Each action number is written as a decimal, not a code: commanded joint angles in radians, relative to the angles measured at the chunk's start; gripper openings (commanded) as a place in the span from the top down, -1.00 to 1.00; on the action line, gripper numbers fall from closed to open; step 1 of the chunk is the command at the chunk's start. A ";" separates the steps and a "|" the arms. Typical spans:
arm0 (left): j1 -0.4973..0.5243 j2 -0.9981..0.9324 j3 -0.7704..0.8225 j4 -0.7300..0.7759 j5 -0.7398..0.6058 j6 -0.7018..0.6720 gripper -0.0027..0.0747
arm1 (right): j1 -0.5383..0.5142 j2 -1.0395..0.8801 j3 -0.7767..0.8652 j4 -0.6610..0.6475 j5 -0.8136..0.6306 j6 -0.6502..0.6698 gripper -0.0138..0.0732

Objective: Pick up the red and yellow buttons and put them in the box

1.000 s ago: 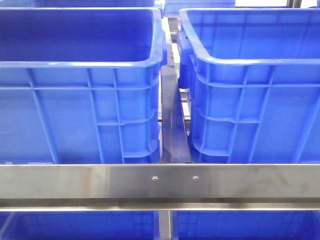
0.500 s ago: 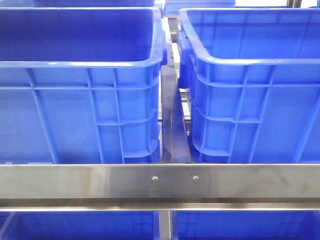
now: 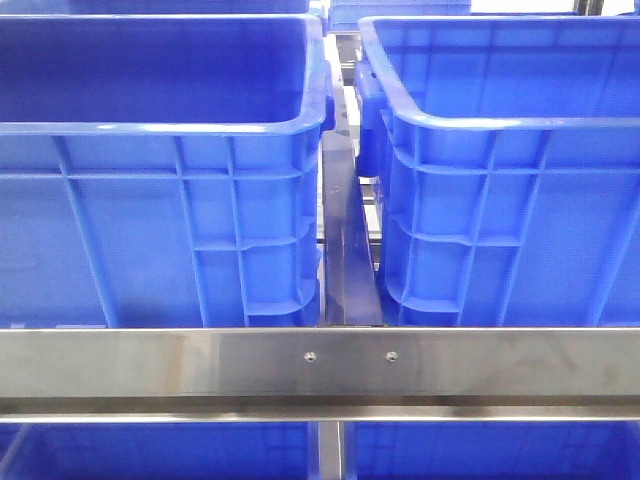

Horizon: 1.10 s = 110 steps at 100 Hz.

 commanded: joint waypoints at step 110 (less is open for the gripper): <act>-0.008 -0.021 -0.031 -0.016 -0.065 -0.002 0.14 | 0.040 0.098 -0.166 0.109 0.062 0.003 0.42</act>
